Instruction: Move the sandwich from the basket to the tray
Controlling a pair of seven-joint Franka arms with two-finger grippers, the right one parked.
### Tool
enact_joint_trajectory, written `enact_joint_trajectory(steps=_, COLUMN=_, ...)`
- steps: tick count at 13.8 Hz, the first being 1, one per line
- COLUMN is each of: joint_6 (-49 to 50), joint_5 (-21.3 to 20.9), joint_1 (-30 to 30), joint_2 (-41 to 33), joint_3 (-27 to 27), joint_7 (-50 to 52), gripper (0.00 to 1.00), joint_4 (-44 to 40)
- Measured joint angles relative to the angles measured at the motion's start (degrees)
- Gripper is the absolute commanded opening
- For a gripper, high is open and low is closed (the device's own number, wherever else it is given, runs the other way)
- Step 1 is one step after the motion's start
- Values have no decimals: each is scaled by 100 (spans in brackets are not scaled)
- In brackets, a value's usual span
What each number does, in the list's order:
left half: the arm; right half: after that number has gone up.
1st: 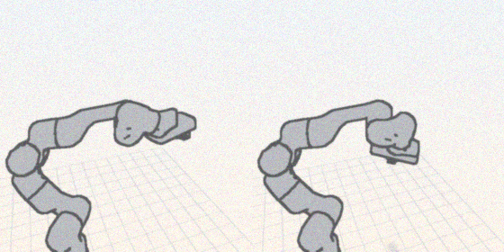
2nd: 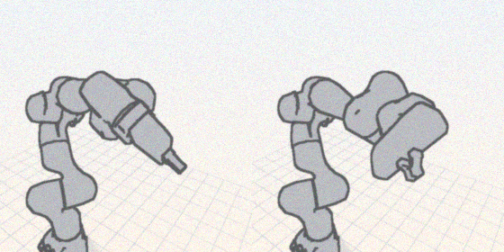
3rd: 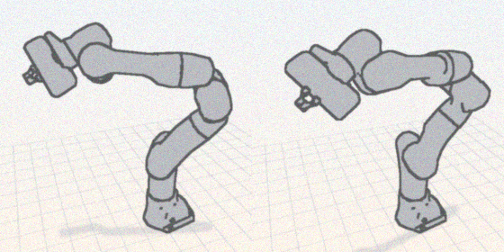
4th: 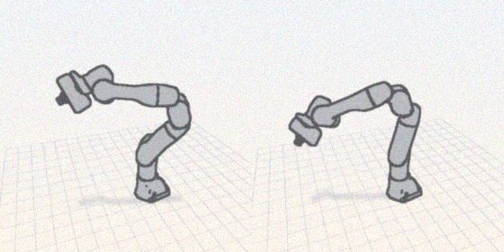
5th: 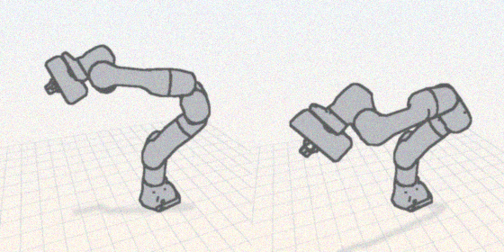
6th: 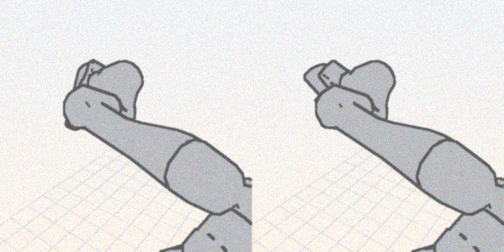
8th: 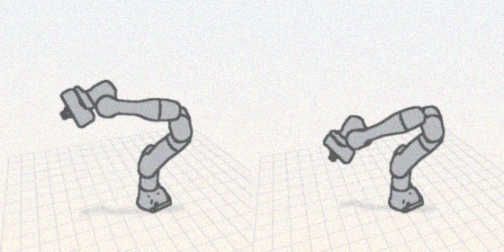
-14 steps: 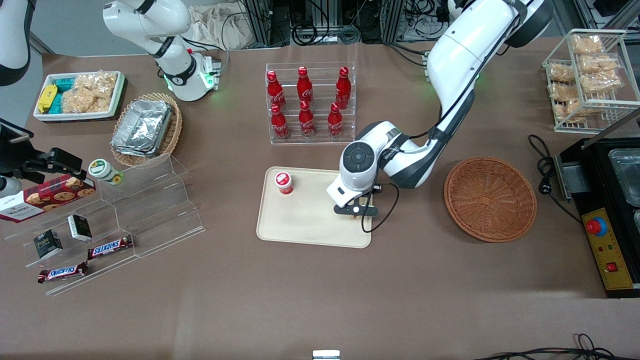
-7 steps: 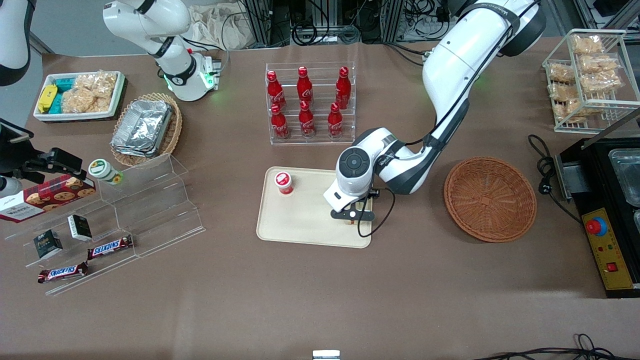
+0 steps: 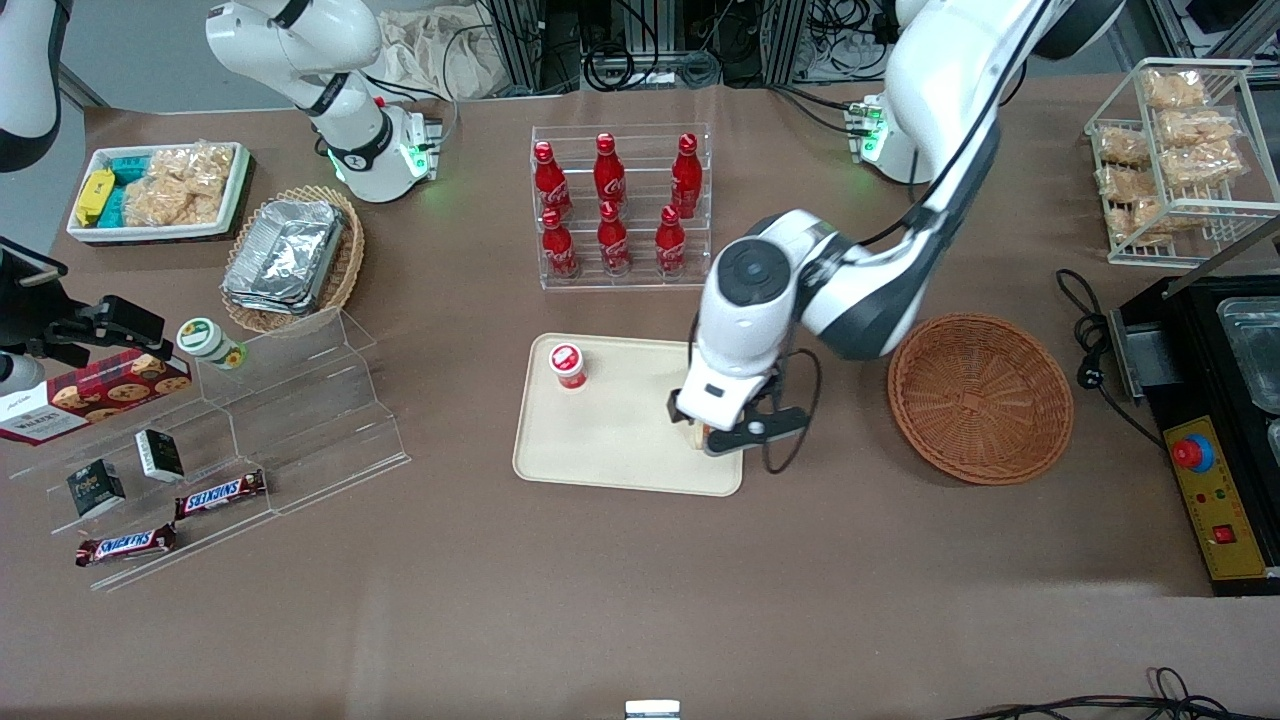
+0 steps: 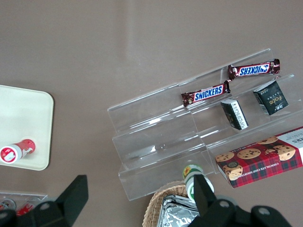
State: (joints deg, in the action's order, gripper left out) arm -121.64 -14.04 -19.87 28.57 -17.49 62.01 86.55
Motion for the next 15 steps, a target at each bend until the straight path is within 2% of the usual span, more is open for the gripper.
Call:
enact_joint_trajectory(steps=2, joint_6=348, joint_5=307, joint_1=7, joint_2=-498, joint_3=416, joint_7=-12, gripper=100, joint_4=6)
enact_joint_trajectory(steps=5, joint_6=1229, joint_5=425, joint_1=10, joint_2=-1138, joint_3=850, joint_7=-491, gripper=100, joint_4=17)
enact_joint_trajectory(steps=11, joint_6=2329, joint_5=882, joint_1=20, joint_2=-1772, joint_3=2050, joint_7=-2765, gripper=100, joint_4=52)
enact_joint_trajectory(steps=15, joint_6=3038, joint_5=1093, joint_1=19, joint_2=-2296, joint_3=2591, joint_7=-4072, gripper=100, joint_4=61)
